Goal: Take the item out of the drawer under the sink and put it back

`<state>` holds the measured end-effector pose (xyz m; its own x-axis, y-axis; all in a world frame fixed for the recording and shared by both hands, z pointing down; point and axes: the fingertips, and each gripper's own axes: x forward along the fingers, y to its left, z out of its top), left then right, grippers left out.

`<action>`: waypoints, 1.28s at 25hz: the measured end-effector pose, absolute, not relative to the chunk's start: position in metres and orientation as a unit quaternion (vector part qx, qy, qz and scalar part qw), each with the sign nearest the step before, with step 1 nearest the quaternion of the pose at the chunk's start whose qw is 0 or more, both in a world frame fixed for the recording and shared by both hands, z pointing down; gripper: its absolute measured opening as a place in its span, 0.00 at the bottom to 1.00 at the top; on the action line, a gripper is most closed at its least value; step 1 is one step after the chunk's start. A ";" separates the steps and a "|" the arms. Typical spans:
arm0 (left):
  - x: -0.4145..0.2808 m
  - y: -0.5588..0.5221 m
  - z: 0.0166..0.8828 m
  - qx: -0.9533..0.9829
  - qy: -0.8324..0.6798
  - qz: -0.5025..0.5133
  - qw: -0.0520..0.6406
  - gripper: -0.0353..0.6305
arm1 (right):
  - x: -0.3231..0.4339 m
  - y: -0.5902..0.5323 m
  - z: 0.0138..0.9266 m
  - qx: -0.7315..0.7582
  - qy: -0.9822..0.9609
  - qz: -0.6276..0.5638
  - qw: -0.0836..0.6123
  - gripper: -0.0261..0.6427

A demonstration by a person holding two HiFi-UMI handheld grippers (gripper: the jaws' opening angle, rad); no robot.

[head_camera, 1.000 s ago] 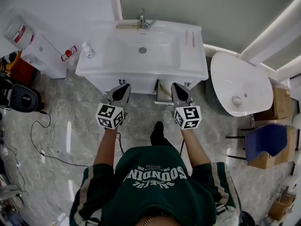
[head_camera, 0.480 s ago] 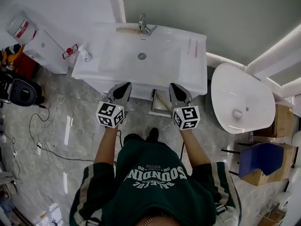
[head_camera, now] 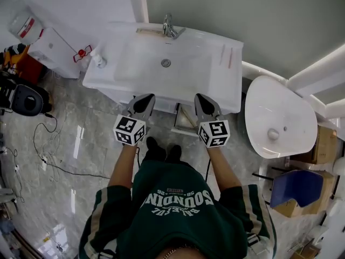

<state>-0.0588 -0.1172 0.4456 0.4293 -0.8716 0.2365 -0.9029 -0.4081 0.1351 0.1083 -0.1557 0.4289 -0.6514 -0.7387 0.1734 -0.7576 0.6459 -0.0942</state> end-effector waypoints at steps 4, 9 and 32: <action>-0.061 -0.118 0.450 0.836 -0.531 0.064 0.127 0.13 | 0.104 -0.158 0.432 0.408 -0.907 0.081 0.064 0.04; -0.062 -0.117 0.456 0.834 -0.532 0.064 0.133 0.13 | 0.103 -0.155 0.443 0.402 -0.909 0.085 0.072 0.04; -0.039 -0.075 0.547 0.822 -0.513 0.110 0.223 0.13 | 0.121 -0.109 0.602 0.364 -0.894 0.176 0.194 0.04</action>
<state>-0.0392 -0.0754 0.5475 0.4492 -0.7939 0.4098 -0.8921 -0.3741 0.2531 0.1208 -0.1091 0.6016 -0.6590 -0.5824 0.4759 -0.7195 0.6725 -0.1734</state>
